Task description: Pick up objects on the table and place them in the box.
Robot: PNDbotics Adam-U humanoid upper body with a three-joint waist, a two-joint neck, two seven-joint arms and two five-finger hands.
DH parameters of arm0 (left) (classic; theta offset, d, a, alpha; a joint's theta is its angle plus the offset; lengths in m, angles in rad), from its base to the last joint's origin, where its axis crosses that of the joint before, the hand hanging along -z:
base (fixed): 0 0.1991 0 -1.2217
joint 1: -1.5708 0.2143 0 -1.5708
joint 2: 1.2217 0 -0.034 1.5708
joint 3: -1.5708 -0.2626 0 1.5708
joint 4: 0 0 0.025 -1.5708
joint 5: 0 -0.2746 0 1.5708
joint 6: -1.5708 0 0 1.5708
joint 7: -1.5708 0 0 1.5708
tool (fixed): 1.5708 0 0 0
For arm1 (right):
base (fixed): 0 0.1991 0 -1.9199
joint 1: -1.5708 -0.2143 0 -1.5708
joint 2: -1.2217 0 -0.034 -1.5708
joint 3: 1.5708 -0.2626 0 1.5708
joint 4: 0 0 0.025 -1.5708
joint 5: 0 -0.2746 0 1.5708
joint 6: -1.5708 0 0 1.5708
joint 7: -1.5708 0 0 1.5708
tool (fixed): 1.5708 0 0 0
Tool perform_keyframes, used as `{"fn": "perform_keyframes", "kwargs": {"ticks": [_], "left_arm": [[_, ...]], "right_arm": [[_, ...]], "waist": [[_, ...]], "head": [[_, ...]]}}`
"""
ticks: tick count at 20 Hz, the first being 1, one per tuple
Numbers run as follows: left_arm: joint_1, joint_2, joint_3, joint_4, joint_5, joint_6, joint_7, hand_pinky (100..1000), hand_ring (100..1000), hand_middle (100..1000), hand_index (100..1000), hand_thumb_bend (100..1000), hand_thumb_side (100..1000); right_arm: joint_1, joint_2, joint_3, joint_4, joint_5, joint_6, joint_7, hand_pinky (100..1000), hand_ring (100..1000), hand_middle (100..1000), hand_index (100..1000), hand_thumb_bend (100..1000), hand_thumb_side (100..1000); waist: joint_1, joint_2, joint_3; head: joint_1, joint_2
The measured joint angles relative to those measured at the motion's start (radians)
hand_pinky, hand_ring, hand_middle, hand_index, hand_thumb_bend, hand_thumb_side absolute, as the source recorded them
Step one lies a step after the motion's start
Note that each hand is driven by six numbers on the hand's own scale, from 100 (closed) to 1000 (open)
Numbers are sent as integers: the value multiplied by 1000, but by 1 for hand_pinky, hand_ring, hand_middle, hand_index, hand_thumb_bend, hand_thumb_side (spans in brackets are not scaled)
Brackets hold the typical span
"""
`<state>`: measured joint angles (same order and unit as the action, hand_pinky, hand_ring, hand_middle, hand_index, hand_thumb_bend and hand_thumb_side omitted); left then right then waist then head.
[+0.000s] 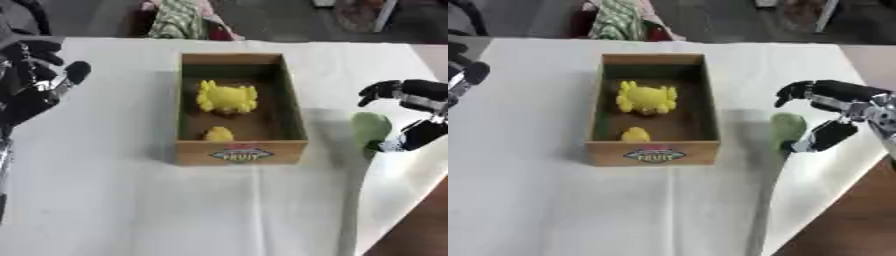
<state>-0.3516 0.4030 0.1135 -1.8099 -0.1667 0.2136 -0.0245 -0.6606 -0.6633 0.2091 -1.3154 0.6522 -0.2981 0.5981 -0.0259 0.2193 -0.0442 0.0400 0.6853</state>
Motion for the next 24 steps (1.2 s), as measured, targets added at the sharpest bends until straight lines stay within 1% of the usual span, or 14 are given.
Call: {"fn": "perform_keyframes", "kwargs": {"ticks": [5, 6, 8, 13, 24], "left_arm": [[1, 0, 0, 0, 1, -2, -3, 628, 480, 558, 731, 781, 547], [1, 0, 0, 0, 1, -3, -3, 628, 480, 558, 731, 781, 547], [1, 0, 0, 0, 2, -4, -4, 628, 480, 557, 731, 784, 547], [2, -7, 1, 0, 4, -5, -5, 630, 480, 556, 725, 783, 547], [5, -7, 1, 0, 5, -6, -7, 632, 479, 557, 725, 779, 548]], "right_arm": [[0, 0, 0, 0, 13, 1, 1, 930, 949, 923, 859, 463, 357], [0, 0, 0, 0, 15, 2, 2, 930, 949, 922, 855, 461, 318], [0, 0, 0, 0, 19, 2, 2, 931, 948, 922, 848, 457, 335], [0, 1, 0, 0, 55, 7, 1, 930, 946, 919, 832, 451, 307], [2, 1, -6, 8, 96, 18, -21, 931, 945, 919, 825, 450, 307]], "waist": [[0, 0, 0], [0, 0, 0], [0, 0, 0], [0, 0, 0], [1, 0, 1]], "head": [[1, 0], [1, 0], [1, 0], [1, 0], [1, 1]]}}
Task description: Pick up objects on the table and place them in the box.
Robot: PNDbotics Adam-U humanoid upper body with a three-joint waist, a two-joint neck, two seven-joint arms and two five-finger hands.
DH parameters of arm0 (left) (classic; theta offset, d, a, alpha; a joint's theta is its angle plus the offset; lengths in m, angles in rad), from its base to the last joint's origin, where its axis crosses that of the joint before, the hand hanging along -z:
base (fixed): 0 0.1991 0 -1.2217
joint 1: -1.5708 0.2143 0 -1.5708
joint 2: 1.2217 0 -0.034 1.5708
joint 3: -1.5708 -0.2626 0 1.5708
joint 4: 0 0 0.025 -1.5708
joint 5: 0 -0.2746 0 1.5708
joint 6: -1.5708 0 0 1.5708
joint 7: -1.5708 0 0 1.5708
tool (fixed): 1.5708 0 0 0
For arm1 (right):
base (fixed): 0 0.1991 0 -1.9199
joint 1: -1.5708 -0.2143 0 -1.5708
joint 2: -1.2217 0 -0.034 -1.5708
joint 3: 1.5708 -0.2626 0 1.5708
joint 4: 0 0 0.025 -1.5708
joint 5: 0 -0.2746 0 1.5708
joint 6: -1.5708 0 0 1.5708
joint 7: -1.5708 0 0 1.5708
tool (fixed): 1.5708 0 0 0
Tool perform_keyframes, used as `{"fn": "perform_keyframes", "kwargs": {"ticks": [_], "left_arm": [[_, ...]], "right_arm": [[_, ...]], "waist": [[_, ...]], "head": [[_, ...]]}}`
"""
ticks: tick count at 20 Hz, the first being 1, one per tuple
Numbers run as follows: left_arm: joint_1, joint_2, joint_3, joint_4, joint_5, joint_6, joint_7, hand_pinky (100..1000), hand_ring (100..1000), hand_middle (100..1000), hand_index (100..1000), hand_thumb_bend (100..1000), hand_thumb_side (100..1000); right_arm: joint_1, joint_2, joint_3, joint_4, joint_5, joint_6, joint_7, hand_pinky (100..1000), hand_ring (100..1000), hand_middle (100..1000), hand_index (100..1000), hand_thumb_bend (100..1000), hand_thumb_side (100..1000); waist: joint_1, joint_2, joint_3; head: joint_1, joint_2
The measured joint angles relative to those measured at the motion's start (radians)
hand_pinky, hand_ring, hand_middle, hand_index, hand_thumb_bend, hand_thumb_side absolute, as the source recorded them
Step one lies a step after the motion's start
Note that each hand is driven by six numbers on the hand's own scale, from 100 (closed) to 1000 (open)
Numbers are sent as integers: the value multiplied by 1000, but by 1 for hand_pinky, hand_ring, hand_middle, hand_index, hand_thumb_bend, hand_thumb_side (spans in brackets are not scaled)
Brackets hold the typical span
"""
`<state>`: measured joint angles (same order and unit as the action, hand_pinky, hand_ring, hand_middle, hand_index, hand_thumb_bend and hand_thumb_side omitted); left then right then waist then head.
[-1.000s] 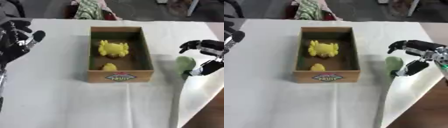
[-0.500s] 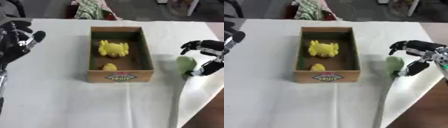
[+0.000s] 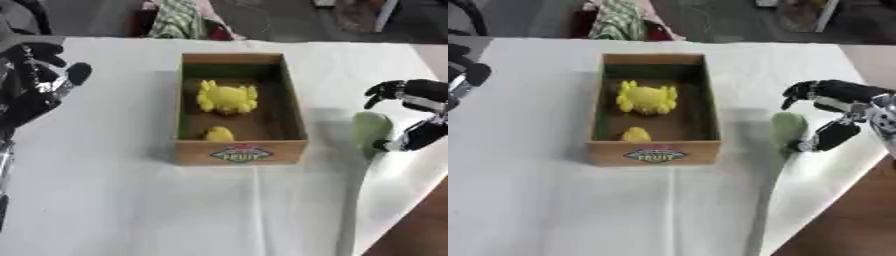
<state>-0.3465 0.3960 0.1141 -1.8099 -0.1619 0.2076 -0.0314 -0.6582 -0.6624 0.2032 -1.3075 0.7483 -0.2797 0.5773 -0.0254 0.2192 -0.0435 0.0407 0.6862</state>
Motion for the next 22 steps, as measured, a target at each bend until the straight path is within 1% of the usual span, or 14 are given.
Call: {"fn": "perform_keyframes", "kwargs": {"ticks": [7, 18, 20, 22], "left_arm": [[2, 0, 0, 0, 2, 1, -1, 633, 479, 557, 725, 779, 548], [2, 0, 0, 0, 3, -1, -6, 635, 479, 557, 724, 774, 548], [2, 0, 0, 0, 4, -1, -7, 635, 479, 557, 724, 773, 548], [2, 0, 0, 0, 4, -1, -7, 635, 479, 557, 724, 773, 548]], "right_arm": [[7, 1, 0, 19, 25, 1, -8, 930, 943, 916, 811, 450, 307], [-5, 25, -6, 64, 47, 10, -22, 929, 940, 915, 801, 449, 307], [-11, 28, -6, 70, 51, 9, -23, 928, 939, 913, 783, 447, 292], [-12, 32, -6, 74, 55, 8, -23, 927, 937, 909, 743, 431, 227]], "waist": [[0, 0, 1], [3, 0, 1], [3, 0, 1], [2, 0, 2]], "head": [[0, 0], [-1, 3], [-2, 4], [-2, 4]]}}
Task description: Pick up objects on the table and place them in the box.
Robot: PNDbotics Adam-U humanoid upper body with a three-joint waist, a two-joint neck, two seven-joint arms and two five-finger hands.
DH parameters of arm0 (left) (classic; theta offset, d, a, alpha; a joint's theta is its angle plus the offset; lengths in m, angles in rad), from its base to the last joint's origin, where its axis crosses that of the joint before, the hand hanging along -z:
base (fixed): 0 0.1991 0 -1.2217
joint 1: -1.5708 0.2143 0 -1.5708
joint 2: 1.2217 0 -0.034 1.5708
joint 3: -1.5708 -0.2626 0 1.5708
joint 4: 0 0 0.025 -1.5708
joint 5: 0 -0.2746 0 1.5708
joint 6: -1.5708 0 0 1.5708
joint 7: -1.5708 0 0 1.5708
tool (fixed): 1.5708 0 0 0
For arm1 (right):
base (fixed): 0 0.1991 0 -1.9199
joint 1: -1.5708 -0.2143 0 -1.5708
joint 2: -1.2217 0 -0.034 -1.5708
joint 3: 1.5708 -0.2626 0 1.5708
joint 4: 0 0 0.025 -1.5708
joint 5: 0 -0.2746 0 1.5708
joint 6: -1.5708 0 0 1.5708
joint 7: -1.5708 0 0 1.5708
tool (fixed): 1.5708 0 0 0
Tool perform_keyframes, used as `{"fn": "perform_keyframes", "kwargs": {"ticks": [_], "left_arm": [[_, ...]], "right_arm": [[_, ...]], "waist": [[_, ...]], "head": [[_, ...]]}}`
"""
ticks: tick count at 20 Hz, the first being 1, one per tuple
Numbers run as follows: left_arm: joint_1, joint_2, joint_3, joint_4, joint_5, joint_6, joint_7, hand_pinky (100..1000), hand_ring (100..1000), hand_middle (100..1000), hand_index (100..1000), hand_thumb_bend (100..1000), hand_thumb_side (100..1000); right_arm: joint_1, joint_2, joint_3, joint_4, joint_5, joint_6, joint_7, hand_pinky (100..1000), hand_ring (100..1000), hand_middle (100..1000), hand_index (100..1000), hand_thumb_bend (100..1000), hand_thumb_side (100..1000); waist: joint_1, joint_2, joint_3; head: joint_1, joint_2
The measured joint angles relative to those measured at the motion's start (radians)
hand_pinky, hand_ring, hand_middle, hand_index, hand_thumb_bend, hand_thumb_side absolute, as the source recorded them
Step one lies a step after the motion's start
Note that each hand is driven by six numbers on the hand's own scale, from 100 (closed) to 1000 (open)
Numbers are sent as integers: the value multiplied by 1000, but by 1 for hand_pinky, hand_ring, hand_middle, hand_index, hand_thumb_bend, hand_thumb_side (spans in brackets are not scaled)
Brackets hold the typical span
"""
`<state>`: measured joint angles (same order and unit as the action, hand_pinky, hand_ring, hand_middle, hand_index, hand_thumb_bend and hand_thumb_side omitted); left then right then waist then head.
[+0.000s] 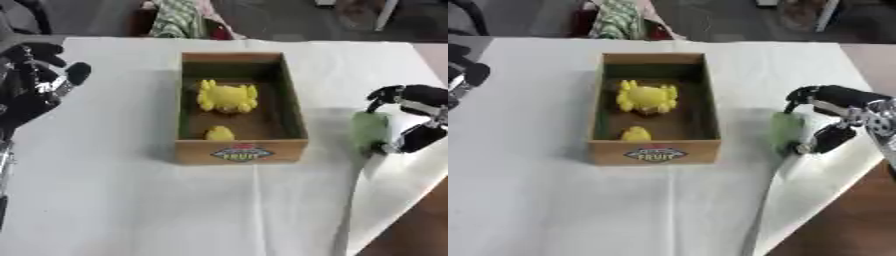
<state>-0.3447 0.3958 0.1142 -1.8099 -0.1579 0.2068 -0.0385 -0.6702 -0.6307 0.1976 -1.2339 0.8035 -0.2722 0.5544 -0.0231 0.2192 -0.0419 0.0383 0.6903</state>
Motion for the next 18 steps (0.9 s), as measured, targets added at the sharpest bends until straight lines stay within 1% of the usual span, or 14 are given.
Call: {"fn": "perform_keyframes", "kwargs": {"ticks": [1, 2, 3, 5, 6, 7, 8, 9, 12, 13, 14, 18], "left_arm": [[0, 0, 0, 0, 0, 0, 0, 635, 479, 557, 724, 773, 548], [0, 0, 0, 0, 0, 0, 0, 635, 479, 557, 724, 773, 548], [0, 0, 0, 0, 0, 0, 0, 636, 479, 557, 724, 772, 548], [1, 0, 0, 0, 0, 0, 0, 636, 479, 557, 724, 770, 548], [1, 0, 0, 0, 1, 0, 0, 636, 479, 557, 724, 770, 548], [1, 0, 0, 0, 1, 0, 0, 636, 479, 557, 724, 769, 548], [1, 0, 0, 0, 1, 0, 0, 636, 479, 557, 724, 769, 548], [1, 0, 0, 0, 2, 0, 0, 636, 479, 557, 724, 768, 548], [1, 0, 0, 0, 5, 0, 0, 636, 479, 557, 724, 768, 548], [1, 0, 0, 0, 5, 0, 0, 636, 479, 556, 724, 762, 548], [1, 0, 0, 0, 7, 0, 0, 636, 478, 556, 724, 759, 549], [2, 0, 0, 0, 9, 0, 0, 637, 478, 556, 724, 756, 549]], "right_arm": [[-1, 2, 0, 1, 3, 0, 0, 927, 937, 909, 743, 431, 227], [-3, 3, 0, 3, 6, -1, 0, 924, 931, 898, 684, 369, 116], [-3, 3, 0, 5, 10, -1, -1, 922, 925, 889, 636, 337, 100], [-3, 3, 0, 6, 19, -4, -6, 913, 912, 869, 535, 278, 100], [-3, 3, 0, 6, 23, -5, -11, 909, 907, 859, 502, 253, 100], [-3, 3, 0, 6, 27, -4, -19, 904, 900, 853, 487, 239, 100], [-3, 3, 0, 6, 31, -3, -29, 899, 892, 832, 440, 199, 100], [-3, 3, 0, 6, 36, -2, -40, 893, 884, 817, 419, 183, 100], [-3, 4, 0, 9, 49, 0, -75, 893, 884, 817, 419, 183, 100], [-3, 4, 0, 11, 50, 1, -84, 827, 819, 677, 299, 100, 100], [-3, 5, -3, 11, 50, 4, -94, 809, 802, 637, 265, 100, 100], [-5, 11, -27, 1, 48, 33, -150, 790, 790, 610, 237, 100, 100]], "waist": [[0, 0, 0], [-1, 0, 0], [-1, 0, 1], [-1, 0, 1], [-1, 0, 1], [-2, 0, 1], [-2, 0, 1], [-2, 0, 1], [-2, 0, 1], [-1, 0, 1], [-1, 0, 1], [0, 0, 1]], "head": [[0, 0], [0, 0], [0, 0], [0, 0], [0, 0], [0, 0], [0, 1], [0, 3], [0, 3], [0, 3], [0, 3], [0, 3]]}}
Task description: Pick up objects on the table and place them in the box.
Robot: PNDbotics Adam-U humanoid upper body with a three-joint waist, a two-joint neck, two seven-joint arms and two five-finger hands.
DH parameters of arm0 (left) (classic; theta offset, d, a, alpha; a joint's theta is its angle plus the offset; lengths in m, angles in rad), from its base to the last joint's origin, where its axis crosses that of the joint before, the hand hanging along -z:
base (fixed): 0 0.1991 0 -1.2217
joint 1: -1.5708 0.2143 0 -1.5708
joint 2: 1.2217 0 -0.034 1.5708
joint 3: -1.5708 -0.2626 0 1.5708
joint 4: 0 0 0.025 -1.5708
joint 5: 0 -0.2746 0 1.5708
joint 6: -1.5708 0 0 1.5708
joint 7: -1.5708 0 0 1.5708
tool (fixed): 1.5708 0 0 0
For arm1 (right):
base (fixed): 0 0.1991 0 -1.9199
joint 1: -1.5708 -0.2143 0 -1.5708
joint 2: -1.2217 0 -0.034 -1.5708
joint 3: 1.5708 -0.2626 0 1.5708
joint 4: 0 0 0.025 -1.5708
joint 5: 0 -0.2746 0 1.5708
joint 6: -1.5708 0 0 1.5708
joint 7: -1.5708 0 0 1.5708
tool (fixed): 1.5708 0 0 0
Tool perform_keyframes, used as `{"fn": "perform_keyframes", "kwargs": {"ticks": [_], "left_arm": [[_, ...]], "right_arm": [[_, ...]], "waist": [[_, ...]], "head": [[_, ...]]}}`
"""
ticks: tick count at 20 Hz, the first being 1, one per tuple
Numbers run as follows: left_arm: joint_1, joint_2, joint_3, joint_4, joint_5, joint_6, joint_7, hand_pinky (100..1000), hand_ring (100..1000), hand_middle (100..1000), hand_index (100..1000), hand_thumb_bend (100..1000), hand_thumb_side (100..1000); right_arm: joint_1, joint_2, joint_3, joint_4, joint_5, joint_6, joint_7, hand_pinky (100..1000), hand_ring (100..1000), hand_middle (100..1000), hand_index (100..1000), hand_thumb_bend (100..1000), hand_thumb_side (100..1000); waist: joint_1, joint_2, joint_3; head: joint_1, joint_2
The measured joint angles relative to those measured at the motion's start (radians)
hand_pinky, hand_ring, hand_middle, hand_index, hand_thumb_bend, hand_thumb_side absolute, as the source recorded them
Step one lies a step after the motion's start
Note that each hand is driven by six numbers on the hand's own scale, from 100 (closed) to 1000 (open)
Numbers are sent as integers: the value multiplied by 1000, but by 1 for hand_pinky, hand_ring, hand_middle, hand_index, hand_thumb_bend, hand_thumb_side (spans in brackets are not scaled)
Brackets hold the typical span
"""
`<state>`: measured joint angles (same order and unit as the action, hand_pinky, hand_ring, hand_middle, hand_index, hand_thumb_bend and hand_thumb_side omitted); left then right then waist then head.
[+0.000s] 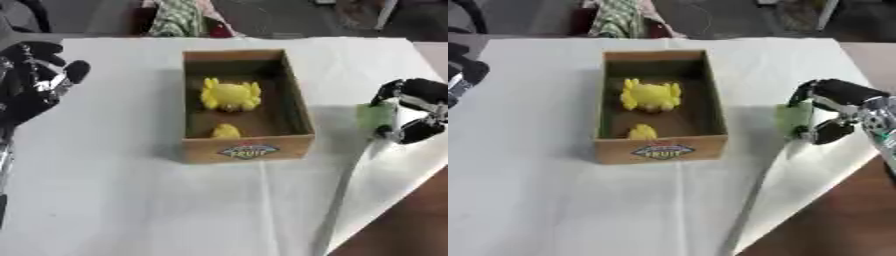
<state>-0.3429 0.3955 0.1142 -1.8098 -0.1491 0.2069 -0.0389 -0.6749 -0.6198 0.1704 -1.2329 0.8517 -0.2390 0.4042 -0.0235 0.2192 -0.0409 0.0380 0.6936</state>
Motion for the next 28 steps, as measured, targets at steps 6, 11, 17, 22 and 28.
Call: {"fn": "perform_keyframes", "kwargs": {"ticks": [6, 11, 17, 22, 28], "left_arm": [[1, 0, 0, 0, 1, 0, 0, 637, 478, 556, 723, 755, 549], [1, 0, 0, 0, 3, 0, 0, 637, 478, 556, 723, 754, 549], [4, -1, 0, 0, 7, 0, -1, 638, 478, 556, 723, 754, 549], [4, -8, -1, 0, 8, -2, -4, 638, 478, 556, 723, 755, 549], [4, -10, -1, 0, 9, -2, -7, 638, 478, 556, 723, 755, 549]], "right_arm": [[-21, 0, -16, -21, -36, 33, -106, 790, 793, 603, 228, 100, 100], [-62, 0, -17, -40, -83, 40, -156, 792, 794, 602, 229, 125, 100], [-123, 3, -16, -48, -99, 40, -172, 793, 795, 606, 232, 135, 100], [-163, 23, -16, -38, -99, 42, -181, 792, 795, 607, 245, 163, 100], [-206, 62, -16, 0, -101, 44, -214, 792, 795, 607, 245, 167, 100]], "waist": [[1, 0, 0], [0, -1, -1], [2, -8, 0], [7, -10, 9], [9, -10, 14]], "head": [[0, 0], [-1, 0], [-5, 1], [-10, 1], [-18, 1]]}}
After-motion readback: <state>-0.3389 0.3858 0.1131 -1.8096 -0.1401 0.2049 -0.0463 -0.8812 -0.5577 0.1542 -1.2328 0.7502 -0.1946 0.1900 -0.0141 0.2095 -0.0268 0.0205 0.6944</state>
